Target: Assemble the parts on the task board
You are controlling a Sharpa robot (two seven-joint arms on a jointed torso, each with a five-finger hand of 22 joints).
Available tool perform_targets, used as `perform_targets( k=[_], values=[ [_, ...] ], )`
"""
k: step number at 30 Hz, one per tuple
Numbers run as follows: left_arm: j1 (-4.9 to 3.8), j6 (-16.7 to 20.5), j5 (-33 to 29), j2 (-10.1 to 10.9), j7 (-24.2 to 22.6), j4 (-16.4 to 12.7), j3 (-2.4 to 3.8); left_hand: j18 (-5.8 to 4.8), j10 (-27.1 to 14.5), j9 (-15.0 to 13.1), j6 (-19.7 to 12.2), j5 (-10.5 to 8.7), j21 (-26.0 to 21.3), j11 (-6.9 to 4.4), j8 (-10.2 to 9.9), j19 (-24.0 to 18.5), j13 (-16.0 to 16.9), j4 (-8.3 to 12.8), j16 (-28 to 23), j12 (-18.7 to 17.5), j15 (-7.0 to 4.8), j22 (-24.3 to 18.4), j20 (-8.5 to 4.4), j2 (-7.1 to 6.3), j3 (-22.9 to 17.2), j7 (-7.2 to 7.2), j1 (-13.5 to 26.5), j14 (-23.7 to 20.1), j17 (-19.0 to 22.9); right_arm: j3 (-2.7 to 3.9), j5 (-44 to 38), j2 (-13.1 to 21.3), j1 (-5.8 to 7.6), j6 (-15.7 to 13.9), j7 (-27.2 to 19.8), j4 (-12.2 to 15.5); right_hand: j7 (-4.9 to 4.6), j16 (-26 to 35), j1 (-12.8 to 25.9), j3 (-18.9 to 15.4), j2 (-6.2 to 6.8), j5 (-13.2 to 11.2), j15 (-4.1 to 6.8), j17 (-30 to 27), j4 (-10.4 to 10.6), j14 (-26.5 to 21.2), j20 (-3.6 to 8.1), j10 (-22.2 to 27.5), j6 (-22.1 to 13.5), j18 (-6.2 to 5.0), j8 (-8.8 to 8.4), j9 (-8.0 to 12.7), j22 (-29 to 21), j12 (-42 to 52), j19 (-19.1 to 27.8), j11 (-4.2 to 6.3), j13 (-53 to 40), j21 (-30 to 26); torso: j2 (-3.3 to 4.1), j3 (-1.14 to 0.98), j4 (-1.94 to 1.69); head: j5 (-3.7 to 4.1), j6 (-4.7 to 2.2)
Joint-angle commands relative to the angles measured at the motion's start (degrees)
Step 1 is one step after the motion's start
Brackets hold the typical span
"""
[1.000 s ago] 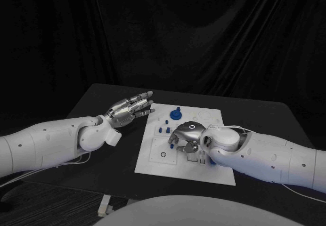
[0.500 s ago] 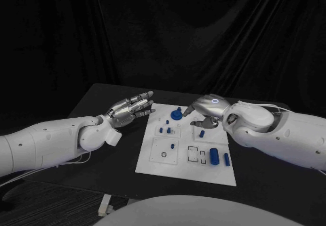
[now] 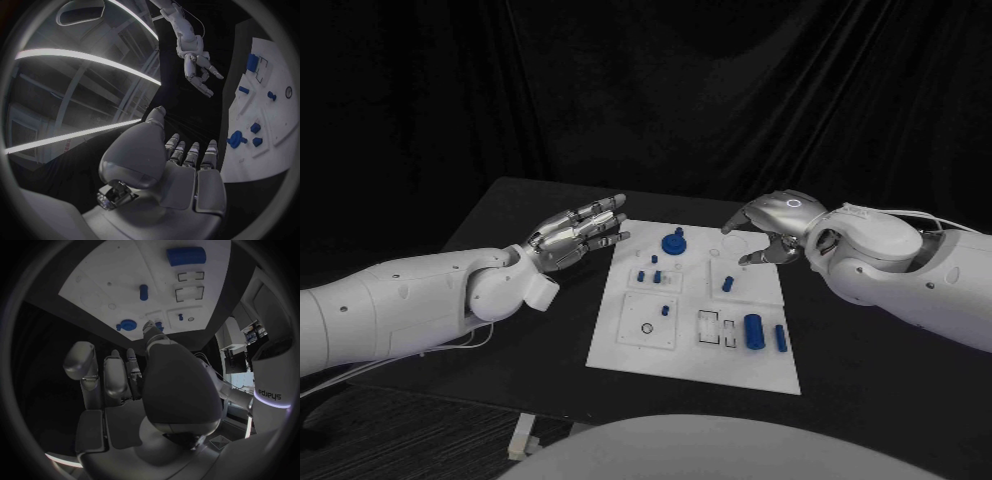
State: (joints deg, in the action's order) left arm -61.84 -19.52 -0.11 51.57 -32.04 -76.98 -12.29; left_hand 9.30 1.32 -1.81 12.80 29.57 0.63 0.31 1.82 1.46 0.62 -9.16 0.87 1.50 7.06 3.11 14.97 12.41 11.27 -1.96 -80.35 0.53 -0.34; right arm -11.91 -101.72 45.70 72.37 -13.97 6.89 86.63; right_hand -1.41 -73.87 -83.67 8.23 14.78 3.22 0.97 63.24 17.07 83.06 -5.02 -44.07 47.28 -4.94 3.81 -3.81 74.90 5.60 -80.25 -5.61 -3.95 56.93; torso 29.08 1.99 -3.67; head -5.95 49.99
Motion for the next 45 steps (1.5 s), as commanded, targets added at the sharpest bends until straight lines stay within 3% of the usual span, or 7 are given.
perform_targets(
  k=[1, 13, 22, 24, 25, 28, 45],
  values=[
    [0.09, -0.2, -0.4, -0.1, -0.8, -0.2, 0.05, 1.05, 0.0, 0.0, 0.1, -0.05, 0.2, 0.2, 0.3, -0.1, 0.1, 0.1, 0.3, 0.4, 0.47, 0.1, -0.03, 0.25, 0.2, -0.16, 0.1, -0.1, -0.1, 0.02, -0.4, -0.2, -0.83, 2.8, 1.2, -0.9, -0.52, -0.3, 0.4, 0.2, -0.55, -0.3, -0.13, 0.3, -0.1, 0.2, -0.01, -1.2, -0.2, -0.92, 0.21, -0.1, 7.1, 1.2, -0.3, -0.42, -0.3, 0.7, 0.08, 0.0, 0.0, 0.02, 0.01],
    [0.18, -0.2, -0.4, 0.0, -1.0, -0.2, 0.05, 1.05, 0.0, 0.0, 0.1, 0.04, 0.2, 0.24, 0.3, 0.0, 0.1, 0.2, 0.3, 0.4, 0.51, 0.0, 0.01, 0.22, 0.2, -0.17, 0.1, -0.1, -0.1, 0.01, 0.4, -2.5, -4.06, 2.9, -1.3, -4.8, -2.87, -0.9, -0.1, 1.6, -2.49, -0.4, -0.76, 1.0, -0.5, 0.9, -0.48, -6.5, 0.5, -0.62, 0.62, -0.2, 7.5, 4.6, -1.3, -0.66, -0.3, 2.2, 0.07, -0.01, -0.06, -0.06, 0.01],
    [0.58, -0.4, -0.4, -0.1, -1.1, -0.1, 0.05, 1.05, 0.0, 0.0, 0.1, 0.13, 0.2, 0.27, 0.3, -0.1, 0.1, 0.2, 0.3, 0.4, 0.53, 0.0, 0.02, 0.24, 0.2, -0.17, 0.1, -0.1, -0.1, 0.02, 0.5, -4.5, -6.07, 2.3, -2.8, -7.3, -3.25, -1.0, -1.0, 2.2, -3.2, -0.1, -1.22, 1.1, -0.8, 1.1, -0.85, -7.2, 1.8, -0.55, 1.18, -0.3, 7.6, 4.9, -1.5, -0.66, 0.0, 2.5, 0.06, 0.0, -0.08, 0.12, 0.01],
    [0.7, -0.5, -0.4, -0.1, -1.1, 0.0, 0.05, 1.05, 0.0, 0.0, 0.1, 0.15, 0.2, 0.27, 0.3, -0.1, 0.1, 0.2, 0.3, 0.4, 0.54, 0.0, 0.02, 0.25, 0.2, -0.18, 0.1, -0.1, -0.1, 0.02, 0.5, -5.1, -6.52, 2.0, -3.4, -8.0, -3.31, -1.0, -2.0, 2.8, -3.8, 0.9, -1.35, 1.1, -1.2, 1.1, -1.01, -7.5, 2.3, -0.58, 1.34, -0.3, 7.6, 5.0, -1.5, -0.68, 0.2, 2.5, 0.05, 0.0, -0.07, 0.28, 0.01],
    [0.76, -0.5, -0.4, -0.1, -1.1, 0.0, 0.05, 1.05, 0.0, 0.0, 0.1, 0.19, 0.2, 0.28, 0.3, -0.1, 0.1, 0.2, 0.3, 0.4, 0.54, 0.0, 0.02, 0.25, 0.2, -0.18, 0.1, -0.1, -0.1, 0.02, 0.7, -5.4, -6.78, 1.9, -3.7, -8.5, -3.46, -1.0, -3.1, 3.5, -4.43, 4.1, -1.3, 1.0, -2.0, 1.1, -1.06, -7.8, 2.9, -0.63, 1.53, -0.3, 7.6, 5.1, -1.6, -0.67, 0.2, 2.4, 0.04, 0.01, -0.05, 0.33, 0.01],
    [0.91, -0.6, -0.4, -0.1, -1.0, 0.2, 0.05, 1.05, 0.0, 0.0, 0.1, 0.19, 0.2, 0.28, 0.3, -0.1, 0.1, 0.2, 0.3, 0.4, 0.54, 0.0, 0.03, 0.25, 0.2, -0.18, 0.1, -0.1, -0.1, 0.02, 1.3, -6.2, -7.42, 1.9, -4.4, -9.5, -3.56, -1.0, -4.0, 4.2, -5.02, 6.6, -1.32, 1.0, -3.1, 1.1, -1.06, -8.3, 3.7, -0.65, 1.73, -0.3, 7.6, 5.2, -1.6, -0.58, 0.2, 2.3, 0.06, 0.0, -0.04, 0.29, 0.01],
    [1.19, -0.9, -0.4, -0.1, -0.9, 0.4, 0.06, 1.05, 0.0, 0.0, 0.1, 0.59, 0.2, 0.34, 0.3, 0.0, 0.1, 0.5, 0.3, 0.4, 0.6, 0.0, 0.07, 0.33, 0.1, -0.23, 0.0, -0.1, -0.1, 0.03, 2.2, -8.3, -9.22, 1.8, -6.8, -12.6, -4.53, -1.2, -4.7, 7.7, -6.03, 8.8, -1.52, 1.1, -5.9, 1.2, -1.26, -14.2, 11.9, -0.55, 4.87, -2.2, 7.8, 5.9, -1.8, -0.04, 0.3, 2.9, 0.1, 0.0, -0.1, 0.09, 0.01]
  ],
)
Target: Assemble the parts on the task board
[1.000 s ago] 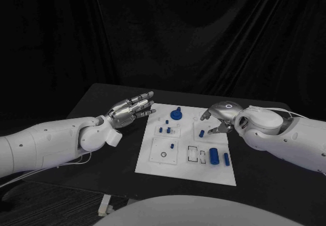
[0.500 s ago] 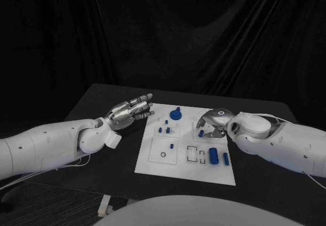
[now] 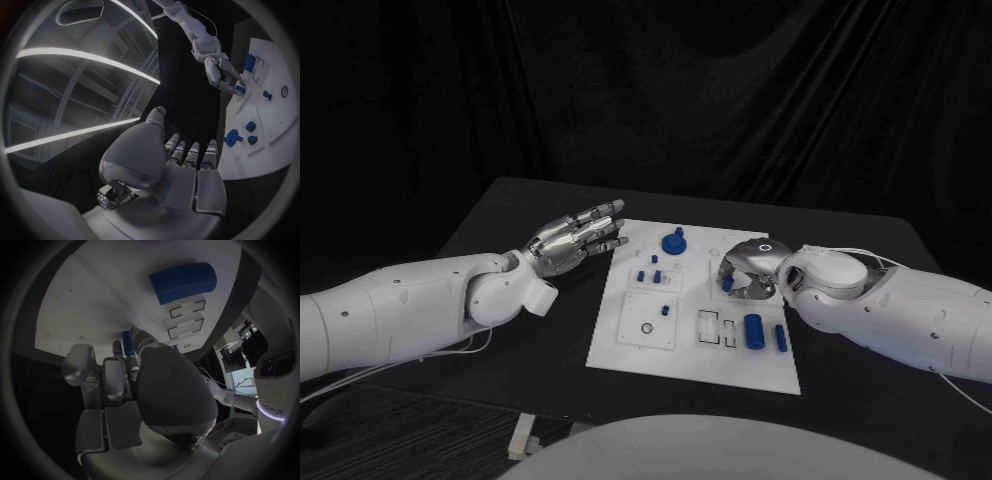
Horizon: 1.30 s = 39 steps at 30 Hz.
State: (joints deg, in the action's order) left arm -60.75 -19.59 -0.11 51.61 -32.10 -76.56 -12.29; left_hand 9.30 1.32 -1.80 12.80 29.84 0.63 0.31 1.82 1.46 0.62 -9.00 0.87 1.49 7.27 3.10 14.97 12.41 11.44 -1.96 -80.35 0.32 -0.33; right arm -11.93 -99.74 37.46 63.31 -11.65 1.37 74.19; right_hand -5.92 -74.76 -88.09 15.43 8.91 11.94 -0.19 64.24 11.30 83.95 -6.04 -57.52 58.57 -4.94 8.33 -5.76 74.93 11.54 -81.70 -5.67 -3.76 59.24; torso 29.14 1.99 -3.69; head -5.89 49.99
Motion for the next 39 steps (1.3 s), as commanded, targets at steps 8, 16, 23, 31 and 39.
perform_targets(
  k=[8, 16, 23, 31, 39],
  values=[
    [0.19, -0.9, -0.4, -0.2, -0.7, 0.1, 0.06, 1.05, 0.0, 0.0, 0.1, 0.57, 0.2, 0.42, 0.3, 0.0, 0.1, 0.4, 0.3, 0.4, 0.42, 0.0, 0.09, 0.44, -0.1, -0.26, -0.1, 0.1, -0.1, 0.04, 0.2, 0.3, -0.23, -3.9, -2.4, 0.1, -0.36, -0.4, -0.1, 3.0, -0.19, -0.8, 0.35, 0.1, -0.8, 0.4, 0.28, -5.7, 4.1, -0.52, 1.65, -1.8, 7.9, -0.6, -0.5, 1.06, 0.1, 1.1, -0.01, 0.0, -0.04, -0.07, 0.01],
    [0.28, -1.1, -0.4, -0.5, -0.5, 0.3, 0.06, 1.05, 0.0, 0.0, 0.1, 0.79, 0.2, 0.47, 0.3, 0.0, 0.1, 0.5, 0.3, 0.4, 0.43, 0.0, 0.1, 0.6, -0.2, -0.29, -0.1, 0.1, -0.1, 0.05, 0.2, 1.0, -0.07, -8.9, -3.1, 1.1, -0.57, -0.3, -1.0, 5.1, -0.99, -1.0, 1.38, 0.0, -2.2, 0.3, 1.22, -10.4, 7.2, -0.52, 3.04, -3.4, 7.9, -0.9, -0.4, 2.35, 0.0, 1.1, -0.02, 0.01, 0.0, -0.35, 0.01],
    [0.33, -1.1, -0.4, -0.4, -0.3, 0.3, 0.06, 1.04, 0.0, 0.0, 0.2, 0.9, 0.2, 0.48, 0.4, 0.0, 0.1, 0.5, 0.3, 0.4, 0.44, 0.0, 0.11, 0.72, -0.3, -0.38, -0.1, 0.1, -0.1, 0.05, 0.2, 2.1, 1.47, -10.3, -2.6, 3.2, -0.47, -0.3, -1.8, 6.3, -1.27, -0.4, 1.86, 0.0, -3.7, 0.4, 1.72, -12.7, 7.1, -0.49, 2.72, -3.9, 8.0, -1.2, -0.4, 2.86, -0.1, 1.3, -0.03, 0.0, 0.0, -0.73, 0.01],
    [0.36, -1.2, -0.4, -0.4, 0.0, 0.4, 0.06, 1.04, 0.0, -0.1, 0.3, 1.1, 0.2, 0.6, 0.4, 0.0, 0.1, 0.6, 0.4, 0.5, 0.44, 0.0, 0.13, 0.83, -0.3, -0.53, -0.1, 0.1, -0.1, 0.05, 0.2, 4.7, 5.1, -7.1, 0.0, 10.1, -0.65, -0.2, -1.9, 7.1, -0.97, -0.2, 1.88, 0.0, -4.5, 0.5, 1.82, -13.6, 6.1, -0.45, 1.78, -3.8, 8.0, -1.7, -0.4, 2.84, -0.1, 1.4, -0.06, 0.01, -0.04, -0.82, 0.01],
    [0.4, -1.2, -0.4, -0.6, -0.1, 0.4, 0.06, 1.04, 0.0, -0.1, 0.3, 1.18, 0.2, 0.65, 0.4, 0.0, 0.1, 0.7, 0.4, 0.5, 0.44, 0.0, 0.14, 0.87, -0.4, -0.6, -0.2, 0.1, -0.1, 0.05, -0.4, 4.2, 6.14, -4.1, 2.0, 16.1, -1.01, -0.1, -1.5, 8.1, -0.27, 1.0, 1.8, -0.1, -5.2, 0.5, 1.81, -14.3, 4.3, -0.39, 0.1, -3.2, 8.0, -2.4, -0.4, 2.7, -0.1, 1.7, -0.04, 0.01, -0.04, -0.93, 0.01]
  ],
)
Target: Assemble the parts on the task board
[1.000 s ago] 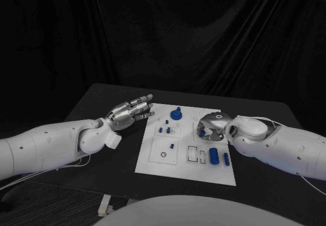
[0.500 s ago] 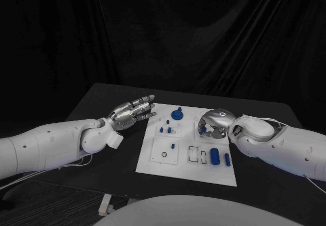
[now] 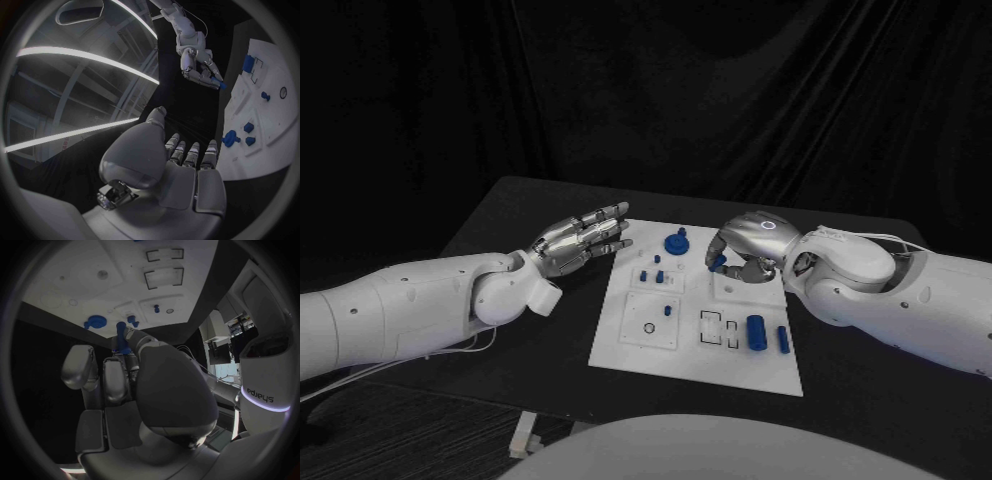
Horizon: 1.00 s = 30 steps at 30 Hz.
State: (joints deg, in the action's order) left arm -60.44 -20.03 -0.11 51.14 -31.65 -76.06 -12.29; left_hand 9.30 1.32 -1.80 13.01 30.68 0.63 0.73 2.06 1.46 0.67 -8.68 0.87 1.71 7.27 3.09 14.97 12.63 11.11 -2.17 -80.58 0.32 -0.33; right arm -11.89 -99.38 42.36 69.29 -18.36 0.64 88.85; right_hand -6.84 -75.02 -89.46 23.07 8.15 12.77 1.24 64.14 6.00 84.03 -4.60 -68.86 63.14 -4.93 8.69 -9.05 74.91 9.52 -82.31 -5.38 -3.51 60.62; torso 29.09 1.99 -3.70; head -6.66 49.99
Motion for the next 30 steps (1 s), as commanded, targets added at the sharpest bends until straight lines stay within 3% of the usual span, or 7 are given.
perform_targets(
  k=[1, 6, 12, 13, 16, 20, 30],
  values=[
    [0.09, -0.7, -0.4, -0.1, -0.6, -0.1, 0.06, 1.04, 0.0, -0.1, 0.1, 0.34, 0.2, 0.23, 0.2, 0.0, 0.1, 0.4, 0.4, 0.3, 0.45, 0.0, 0.14, 0.64, -0.1, -0.38, 0.1, 0.1, -0.1, 0.01, -1.2, -1.1, 0.18, 3.1, 2.9, 1.8, -0.09, 0.2, -0.1, 0.4, 0.53, 0.2, 0.37, 0.0, 0.0, 0.4, 0.37, -3.0, -0.3, -0.4, -0.29, 0.1, 8.0, -0.4, 0.2, 2.4, -0.3, 0.3, 0.01, 0.01, -0.01, -0.17, 0.01],
    [0.1, -0.5, -0.4, -0.1, -0.7, -0.2, 0.06, 1.04, 0.0, -0.1, 0.1, 0.4, 0.2, 0.25, 0.2, 0.0, 0.1, 0.4, 0.4, 0.3, 0.44, 0.0, 0.14, 0.65, -0.1, -0.42, 0.0, 0.1, -0.1, 0.01, -2.7, -4.2, -0.15, 6.4, 3.6, 2.1, -0.11, 0.2, 0.1, 0.4, 0.65, 0.2, 0.36, 0.0, 0.0, 0.5, 0.36, -3.1, -0.3, -0.4, -0.35, 0.1, 8.1, -0.5, 0.1, 2.38, -0.3, 0.4, 0.0, 0.03, 0.02, -0.51, 0.01],
    [0.1, -0.1, -0.4, 0.0, -1.1, -0.4, 0.06, 1.04, 0.0, -0.1, 0.1, 0.42, 0.2, 0.25, 0.2, -0.1, 0.0, 0.4, 0.3, 0.3, 0.44, -0.2, 0.13, 0.64, -0.1, -0.42, 0.0, 0.1, -0.1, 0.01, -3.6, -8.9, -1.82, 8.3, 3.4, 0.1, -0.1, 0.2, 0.1, 0.5, 0.67, 0.2, 0.36, 0.0, 0.0, 0.5, 0.36, -3.0, -0.3, -0.42, -0.36, 0.1, 8.0, -0.5, 0.2, 2.39, -0.3, 0.3, 0.05, 0.01, -0.01, -0.45, 0.01],
    [0.11, 0.2, -0.4, 0.0, -1.3, -0.4, 0.06, 1.03, 0.0, -0.1, 0.2, 0.43, 0.1, 0.3, 0.2, -0.2, 0.0, 0.5, 0.2, 0.3, 0.19, -0.4, -0.05, 0.64, 0.0, -0.46, 0.1, 0.0, 0.0, 0.01, -4.0, -9.7, -2.22, 8.4, 3.2, -0.5, -0.1, 0.1, 0.1, 0.5, 0.67, 0.2, 0.36, 0.1, 0.0, 0.5, 0.36, -3.0, -0.3, -0.42, -0.36, 0.1, 8.0, -0.5, 0.2, 2.39, -0.3, 0.3, 0.06, 0.0, 0.01, -0.54, 0.01],
    [0.11, 1.2, -0.4, 0.2, -2.1, -0.6, 0.06, 0.95, 0.1, -0.1, 0.5, 0.39, -0.2, 0.98, 0.3, -0.8, 0.1, 0.8, -0.6, 0.6, -2.54, -1.4, -1.5, 0.69, 0.2, -0.96, 0.6, -0.3, 0.2, 0.02, -4.7, -11.7, -3.33, 8.9, 2.9, -1.9, -0.09, 0.2, 0.1, 0.5, 0.68, 0.2, 0.36, -0.1, 0.0, 0.4, 0.36, -3.1, -0.3, -0.44, -0.38, 0.1, 8.0, -0.5, 0.2, 2.4, -0.3, 0.2, 0.06, -0.02, -0.02, -0.69, 0.01],
    [0.11, 2.2, -0.4, 0.3, -3.1, -0.7, 0.06, 0.96, 0.7, -0.2, 1.2, 0.57, -0.4, 1.7, 0.5, -1.1, 0.4, 1.1, -0.9, 1.8, -4.15, -2.1, -2.64, 0.76, 0.3, -1.46, 0.6, -0.3, 0.3, 0.02, -5.1, -13.6, -4.82, 8.6, 2.6, -3.6, -0.1, 0.3, 0.1, 0.5, 0.77, 0.2, 0.37, -0.2, -0.1, 0.4, 0.36, -3.1, -0.4, -0.47, -0.47, 0.2, 8.0, -0.6, 0.2, 2.4, -0.3, 0.0, 0.06, 0.01, -0.13, -0.53, 0.01],
    [0.11, 3.0, -0.4, 0.0, -4.3, -0.7, 0.06, 1.11, 0.6, -0.2, 1.4, 0.51, -0.5, 1.63, 0.6, -1.4, 0.4, 1.0, -0.9, 2.2, -4.43, -2.8, -4.28, 0.8, 0.6, -1.33, 1.0, -0.3, 0.3, 0.02, -5.3, -16.0, -7.27, 8.4, 2.0, -6.1, -0.18, 0.4, 0.3, 0.8, 0.95, 0.5, 0.36, -0.3, -0.4, 0.4, 0.36, -3.4, -0.8, -0.5, -0.9, 0.4, 7.9, -0.8, 0.3, 2.38, -0.4, -0.1, 0.12, 0.02, -0.06, -0.72, 0.01]
  ],
)
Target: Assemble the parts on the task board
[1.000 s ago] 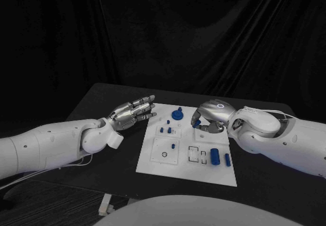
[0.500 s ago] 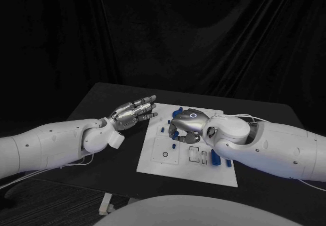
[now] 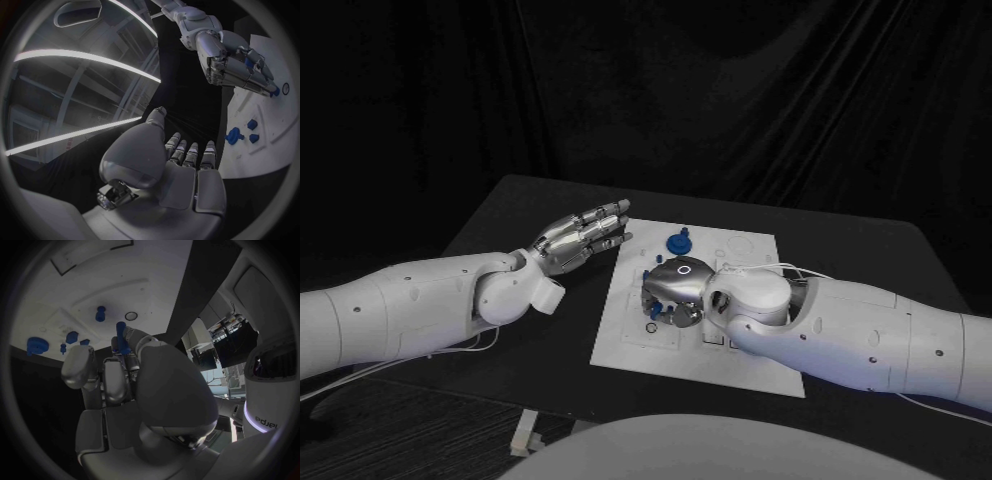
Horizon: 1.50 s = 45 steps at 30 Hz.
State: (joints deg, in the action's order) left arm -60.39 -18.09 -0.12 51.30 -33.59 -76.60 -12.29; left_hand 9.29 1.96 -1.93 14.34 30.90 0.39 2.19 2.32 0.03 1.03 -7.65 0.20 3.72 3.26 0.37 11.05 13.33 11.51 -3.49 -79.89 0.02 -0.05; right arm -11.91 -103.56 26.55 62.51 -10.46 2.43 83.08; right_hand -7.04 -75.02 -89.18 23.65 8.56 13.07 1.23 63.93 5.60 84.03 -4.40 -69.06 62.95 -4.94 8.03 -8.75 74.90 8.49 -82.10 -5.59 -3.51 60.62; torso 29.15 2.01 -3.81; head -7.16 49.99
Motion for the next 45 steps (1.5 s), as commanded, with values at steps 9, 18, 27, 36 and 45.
perform_targets(
  k=[9, 18, 27, 36, 45],
  values=[
    [0.06, 1.0, -0.4, 0.0, -2.4, -0.1, 0.06, 1.12, -0.1, -0.1, 0.0, 0.31, -0.3, 0.08, 0.3, 0.1, 0.0, -0.1, -0.2, 0.2, -0.21, 0.0, -0.54, 0.12, 0.3, 0.04, 0.4, 0.0, 0.0, 0.04, -1.2, -0.5, -1.34, 0.1, 0.2, -0.6, 0.0, 0.4, 0.1, 0.3, 0.57, 0.3, 0.36, -0.1, -0.1, 0.4, 0.16, -3.1, -0.6, -0.49, -0.29, 0.1, 7.9, 0.2, 0.1, 2.57, -0.3, -0.1, -0.01, 0.0, 0.08, -0.4, 0.01],
    [0.07, 0.2, -0.4, -0.2, -2.0, 0.0, 0.06, 1.03, -0.3, 0.0, -0.1, 0.31, -0.2, -0.2, 0.3, 0.1, 0.0, -0.1, -0.2, 0.3, 1.14, 0.1, 0.37, 0.32, 0.4, 0.21, 0.5, 0.0, 0.0, 0.04, -1.2, -0.5, -1.81, -0.4, 0.1, -0.1, 0.01, 0.4, 0.1, 0.4, 0.55, 0.4, 0.36, -0.1, -0.2, 0.4, 0.16, -3.3, -0.6, -0.49, -0.34, 0.1, 7.9, 0.2, 0.1, 2.6, -0.4, -0.1, -0.04, -0.01, 0.11, -0.48, 0.01],
    [0.1, -0.6, -0.4, -0.4, -1.5, 0.2, 0.06, 0.98, -0.5, 0.0, -0.3, 0.31, -0.2, -0.47, 0.3, 0.2, 0.0, 0.1, 0.1, 0.4, 2.39, 0.4, 1.17, 0.46, 0.4, 0.4, 0.5, 0.0, -0.1, 0.04, -1.2, -0.6, -2.14, -0.3, 0.2, 0.0, 0.03, 0.5, 0.1, 0.5, 0.56, 0.4, 0.38, -0.2, -0.3, 0.4, 0.16, -3.5, -0.5, -0.49, -0.37, 0.1, 7.9, 0.3, 0.1, 2.65, -0.4, -0.1, -0.02, 0.0, 0.1, -0.21, 0.01],
    [0.19, -1.2, -0.4, -0.6, -1.0, 0.4, 0.06, 0.98, -0.5, 0.0, -0.3, 0.31, -0.1, -0.5, 0.3, 0.2, 0.0, 0.1, 0.1, 0.3, 2.53, 0.4, 1.3, 0.48, 0.4, 0.41, 0.4, 0.0, -0.1, 0.04, -1.2, -0.9, -2.63, -0.3, 0.4, -0.5, 0.03, 0.5, 0.1, 0.6, 0.64, 0.4, 0.39, -0.2, -0.5, 0.4, 0.17, -3.6, -0.5, -0.52, -0.43, 0.2, 7.9, 0.3, 0.1, 2.65, -0.4, -0.2, -0.02, 0.0, 0.11, -0.15, 0.01],
    [0.42, -1.4, -0.4, -0.7, -0.8, 0.7, 0.06, 0.98, -0.6, 0.0, -0.4, 0.31, -0.2, -0.51, 0.2, 0.2, 0.0, 0.1, 0.1, 0.3, 2.63, 0.4, 1.38, 0.51, 0.3, 0.43, 0.4, 0.0, -0.1, 0.04, -1.2, -1.1, -2.89, 0.1, 0.7, -0.9, -0.08, 0.8, 0.2, 0.7, 0.83, 0.4, 0.33, -0.7, -0.8, 0.1, 0.15, -3.4, -0.7, -0.63, -0.74, 0.3, 7.7, 0.0, 0.4, 2.55, -0.4, -0.8, -0.03, 0.0, 0.1, -0.16, 0.01]
  ],
)
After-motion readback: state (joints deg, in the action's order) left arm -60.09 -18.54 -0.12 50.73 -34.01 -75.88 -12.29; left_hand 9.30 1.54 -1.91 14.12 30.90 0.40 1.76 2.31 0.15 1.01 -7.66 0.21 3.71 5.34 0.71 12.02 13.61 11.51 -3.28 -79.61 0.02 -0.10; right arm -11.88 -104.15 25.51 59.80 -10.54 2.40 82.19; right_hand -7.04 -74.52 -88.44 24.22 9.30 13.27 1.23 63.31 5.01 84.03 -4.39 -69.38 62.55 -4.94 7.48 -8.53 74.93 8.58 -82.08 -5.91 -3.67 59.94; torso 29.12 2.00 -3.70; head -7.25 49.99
